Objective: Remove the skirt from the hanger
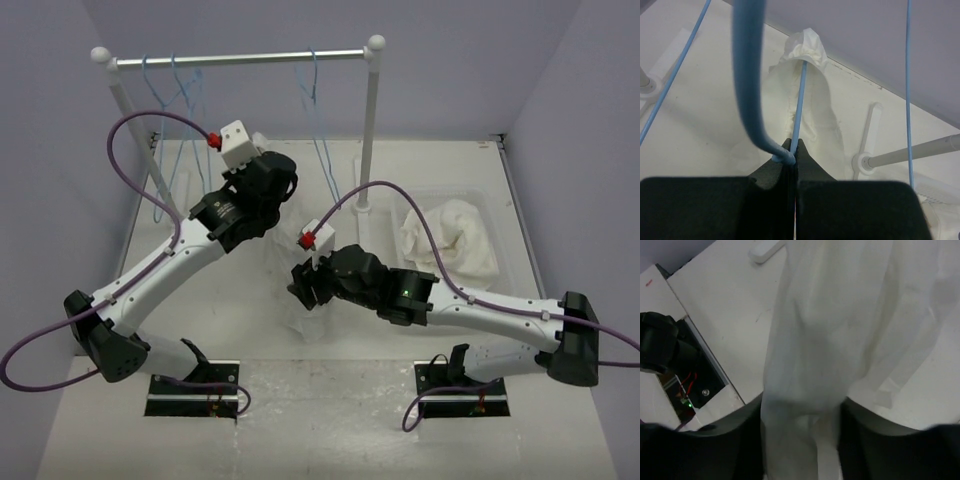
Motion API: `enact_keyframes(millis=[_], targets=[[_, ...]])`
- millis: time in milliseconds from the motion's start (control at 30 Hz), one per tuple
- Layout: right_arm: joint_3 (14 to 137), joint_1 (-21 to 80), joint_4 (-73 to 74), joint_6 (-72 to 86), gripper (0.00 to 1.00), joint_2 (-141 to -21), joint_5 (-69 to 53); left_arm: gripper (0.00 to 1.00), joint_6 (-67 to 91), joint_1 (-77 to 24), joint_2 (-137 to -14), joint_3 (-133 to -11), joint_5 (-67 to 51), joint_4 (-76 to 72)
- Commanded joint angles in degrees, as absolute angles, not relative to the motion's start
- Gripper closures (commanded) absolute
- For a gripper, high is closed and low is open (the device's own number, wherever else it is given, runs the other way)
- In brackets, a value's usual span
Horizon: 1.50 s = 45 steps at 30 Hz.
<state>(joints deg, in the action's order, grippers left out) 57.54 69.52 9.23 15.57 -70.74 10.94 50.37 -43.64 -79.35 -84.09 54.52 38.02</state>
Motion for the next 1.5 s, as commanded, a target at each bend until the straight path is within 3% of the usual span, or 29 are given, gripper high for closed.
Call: enact_keyframes(millis=[0, 67, 433, 800, 967, 1233, 1467], targets=[[60.65, 69.96, 7.82, 19.68, 0.60, -73.12, 17.03, 1.00, 51.25, -43.68, -79.80, -88.42, 58.10, 33.93], [58.81, 69.96, 8.79, 22.05, 1.00, -72.95, 22.66, 1.00, 49.49, -43.68, -79.54, -88.42, 58.45, 32.88], [37.12, 69.79, 6.41, 29.79, 1.00, -66.71, 17.84, 1.00, 39.03, -42.45, -79.36, -93.42, 58.36, 29.88], [23.31, 67.41, 5.11, 39.19, 1.00, -61.88, 11.88, 1.00, 36.91, -39.03, -81.65, -99.66, 59.85, 33.22], [19.43, 67.41, 2.73, 42.80, 1.00, -59.42, 9.67, 1.00, 37.09, -31.39, -82.44, -100.46, 55.99, 34.10], [18.44, 67.50, 8.07, 43.52, 1.00, -55.37, 8.96, 1.00, 41.20, -27.42, -88.75, -107.55, 58.18, 39.08], [21.88, 66.80, 10.02, 42.90, 1.00, -62.73, 8.53, 1.00, 41.41, -22.60, -91.66, -113.98, 51.87, 39.72]])
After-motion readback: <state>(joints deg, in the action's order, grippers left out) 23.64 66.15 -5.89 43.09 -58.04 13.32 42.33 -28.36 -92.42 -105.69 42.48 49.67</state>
